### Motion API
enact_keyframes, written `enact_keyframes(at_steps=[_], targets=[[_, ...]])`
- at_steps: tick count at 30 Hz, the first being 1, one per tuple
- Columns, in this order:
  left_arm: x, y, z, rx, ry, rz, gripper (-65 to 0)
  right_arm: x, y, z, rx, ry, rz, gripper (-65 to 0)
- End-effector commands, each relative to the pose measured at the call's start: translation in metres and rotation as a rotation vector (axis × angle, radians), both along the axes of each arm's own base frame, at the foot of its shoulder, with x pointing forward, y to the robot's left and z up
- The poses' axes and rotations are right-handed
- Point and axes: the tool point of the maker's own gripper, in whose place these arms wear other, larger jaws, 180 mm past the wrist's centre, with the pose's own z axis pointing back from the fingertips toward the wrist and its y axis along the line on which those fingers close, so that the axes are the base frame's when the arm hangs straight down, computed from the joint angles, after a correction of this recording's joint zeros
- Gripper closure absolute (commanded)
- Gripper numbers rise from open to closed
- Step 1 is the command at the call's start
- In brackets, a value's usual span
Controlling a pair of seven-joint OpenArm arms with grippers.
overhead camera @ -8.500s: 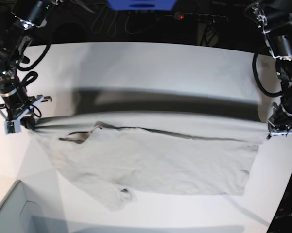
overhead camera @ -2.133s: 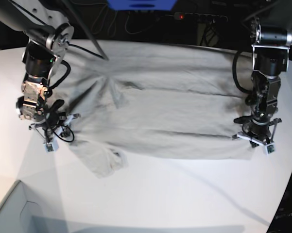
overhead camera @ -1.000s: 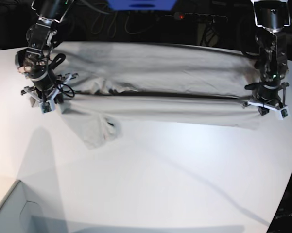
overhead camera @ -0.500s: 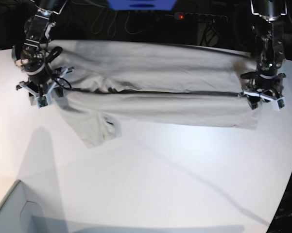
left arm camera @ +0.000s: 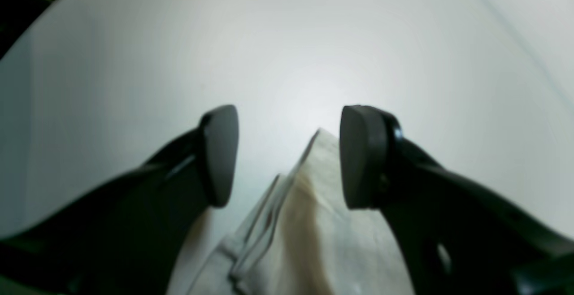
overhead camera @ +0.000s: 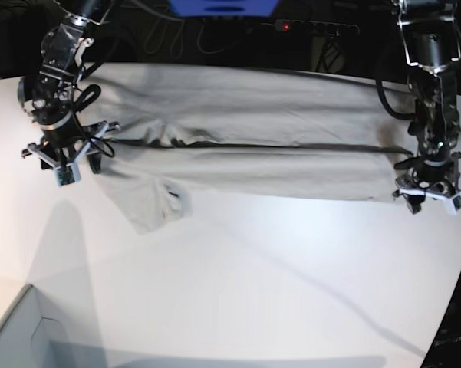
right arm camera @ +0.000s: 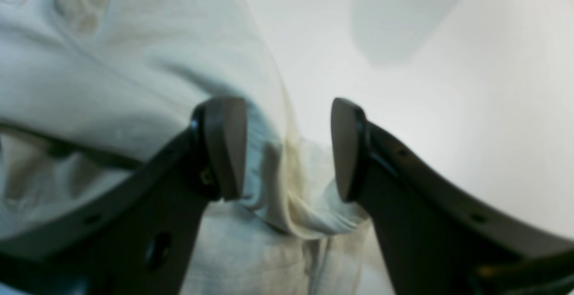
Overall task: Layout the t-shirt on the table in an organized manner, then fold the t-shirt properly
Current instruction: 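Hold the folded shirt with both grippers, adjusting the fold line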
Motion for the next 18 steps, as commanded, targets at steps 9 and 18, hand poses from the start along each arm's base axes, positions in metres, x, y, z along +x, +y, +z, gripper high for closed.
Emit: enact_keyframes(at_steps=[9, 18], targets=[[0.043, 0.002, -0.012, -0.02, 0.079, -0.011, -34.8, 0.014, -0.001, 0.017, -0.001, -0.064, 0.003, -30.4], [0.04, -0.007, -0.034, -0.037, 0.148, -0.024, -34.7, 0.02, -0.002, 0.022, -0.003, -0.081, 0.002, -30.3]])
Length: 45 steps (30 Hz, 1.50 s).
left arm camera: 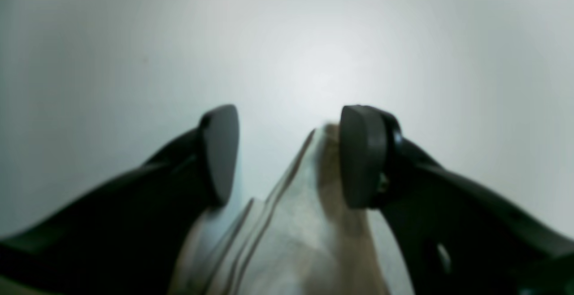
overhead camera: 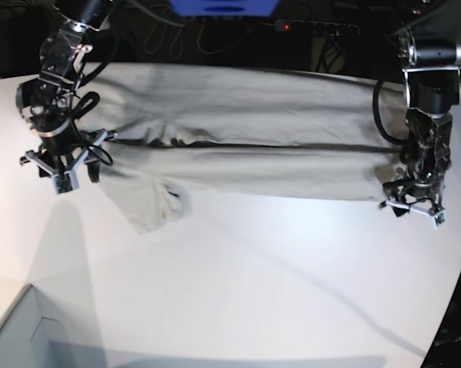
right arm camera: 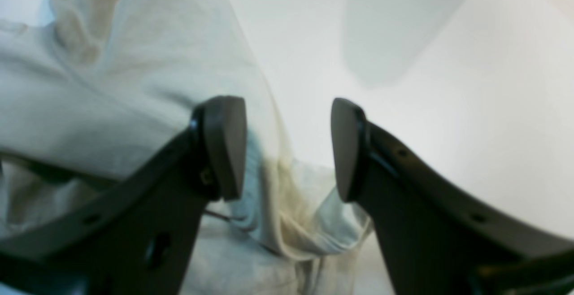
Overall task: Layout the t-shirt on the table in an organized manner, then fold the t-shirt properly
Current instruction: 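Hold the folded shirt with both grippers, adjusting the fold line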
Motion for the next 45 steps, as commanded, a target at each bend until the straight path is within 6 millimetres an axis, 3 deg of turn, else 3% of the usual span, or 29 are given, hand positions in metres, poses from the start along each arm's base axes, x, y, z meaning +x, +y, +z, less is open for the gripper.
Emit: enact_keyframes(at_steps=[1, 5, 11, 13, 19, 30, 45], targets=[[0.013, -0.003, 0.012, 0.006, -0.027, -0.022, -34.7, 0.011, -0.001, 0.016, -0.001, -0.059, 0.005, -30.3], [0.015, -0.015, 0.009, 0.019, -0.012, -0.07, -34.7, 0.017, 0.0, 0.02, 0.002, -0.073, 0.005, -30.3], [0.013, -0.013, 0.008, 0.02, -0.008, -0.068, -34.7, 0.017, 0.0, 0.02, 0.002, -0.073, 0.005, -30.3], [0.003, -0.011, 0.001, 0.022, 0.01, -0.065, -34.7, 0.017, 0.0, 0.02, 0.002, -0.073, 0.005, -30.3], [-0.002, -0.019, 0.015, 0.046, -0.043, -0.108, -34.7, 0.016, 0.0, 0.019, 0.002, -0.072, 0.005, -30.3], [-0.003, -0.016, 0.018, 0.061, -0.046, -0.113, -34.7, 0.013, 0.0, 0.017, 0.003, -0.065, 0.003, -30.2], [0.009, -0.014, 0.029, 0.068, -0.072, -0.113, -34.7, 0.012, -0.001, 0.016, 0.003, -0.062, 0.0, -30.2]])
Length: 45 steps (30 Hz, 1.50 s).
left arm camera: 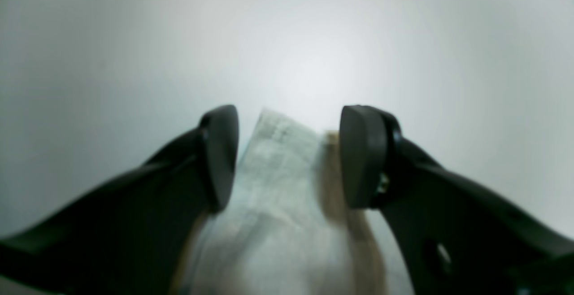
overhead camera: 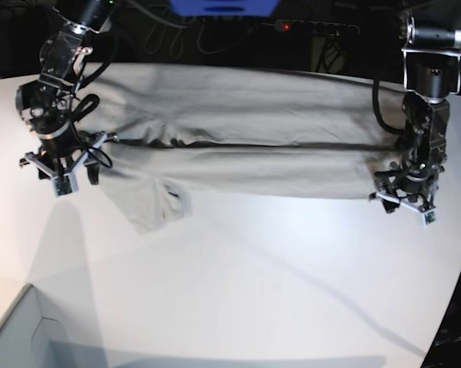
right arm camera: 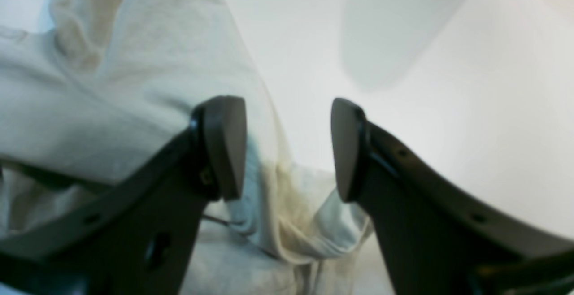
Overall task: Layout the t-shirt on the table in an organized manner, then fold the t-shirt properly
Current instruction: 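Hold the folded shirt with both grippers, adjusting the fold line, then pull the folded layer toward the hem with both grippers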
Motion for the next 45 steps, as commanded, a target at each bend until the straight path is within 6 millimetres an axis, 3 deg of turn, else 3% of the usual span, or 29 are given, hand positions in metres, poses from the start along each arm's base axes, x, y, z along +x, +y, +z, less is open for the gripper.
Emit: enact_keyframes(at_steps=[1, 9, 14, 24, 30, 33, 36, 41, 45], targets=[[0.014, 0.009, 0.018, 0.025, -0.053, 0.003, -34.7, 0.008, -0.001, 0.014, 0.002, -0.055, 0.001, -30.2], [0.006, 0.02, -0.006, 0.01, 0.028, 0.047, -34.6, 0.008, -0.001, 0.013, 0.001, -0.054, 0.002, -30.2], [0.006, 0.02, -0.006, 0.011, 0.024, 0.046, -25.1, 0.008, -0.001, 0.013, 0.001, -0.054, 0.002, -30.2], [0.004, 0.017, -0.009, 0.005, 0.033, 0.042, -22.7, 0.009, 0.001, 0.013, 0.001, -0.054, 0.006, -30.2], [0.011, -0.002, -0.007, -0.042, 0.008, -0.054, 0.0, 0.012, 0.001, 0.016, 0.001, -0.062, 0.006, -30.5], [0.011, -0.001, -0.007, -0.044, 0.007, -0.05, -0.4, 0.013, 0.001, 0.017, 0.002, -0.065, 0.006, -30.6], [0.01, 0.002, -0.006, -0.043, 0.006, -0.043, -0.2, 0.026, 0.002, 0.022, 0.014, -0.086, 0.006, -30.6], [0.01, 0.003, -0.005, -0.044, 0.003, -0.04, -0.2, 0.049, 0.01, 0.013, 0.066, -0.079, 0.013, -30.7], [0.019, 0.011, 0.013, -0.018, -0.04, -0.05, -0.2, 0.063, 0.017, 0.01, 0.103, -0.078, 0.021, -30.7]])
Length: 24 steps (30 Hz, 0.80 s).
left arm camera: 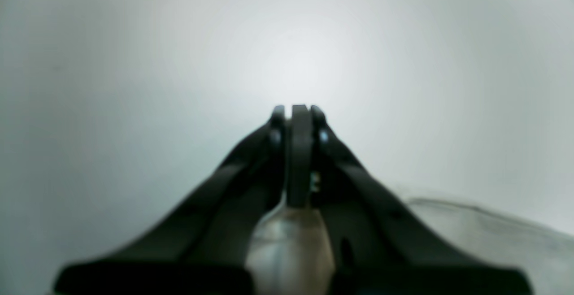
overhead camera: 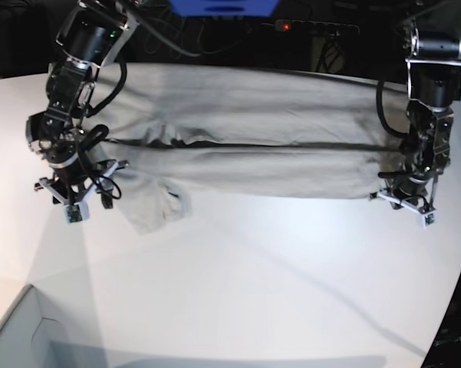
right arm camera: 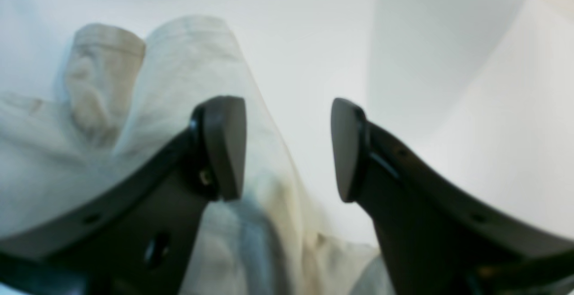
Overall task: Layout the t-shirt on the table in an organized manner, then fold the t-shirt properly
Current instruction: 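Pull the folded layer toward the hem with both grippers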
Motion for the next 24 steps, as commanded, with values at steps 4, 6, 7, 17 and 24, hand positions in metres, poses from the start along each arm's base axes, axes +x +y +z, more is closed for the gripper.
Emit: enact_keyframes(at_steps=[4, 6, 7, 17, 24], targets=[[0.019, 0.006, 0.032, 0.031, -0.1, -0.015, -0.2, 0.029, 0.009, 0.008, 0.054, -0.045, 0.013, -31.4], [0.022, 0.005, 0.037, 0.033, -0.112, -0.02, -0.2, 0.033, 0.008, 0.003, 0.063, -0.029, 0.017, -33.9], [0.022, 0.004, 0.037, 0.033, -0.114, -0.021, -0.2, 0.035, 0.009, 0.0, 0.069, -0.021, 0.02, -35.5], [0.022, 0.004, 0.038, 0.033, -0.115, -0.021, -0.2, 0.03, -0.003, -0.043, 0.116, 0.111, 0.03, -41.2], [0.023, 0.005, 0.038, 0.034, -0.115, -0.021, -0.2, 0.022, 0.006, -0.065, 0.145, 0.182, 0.055, -40.7]])
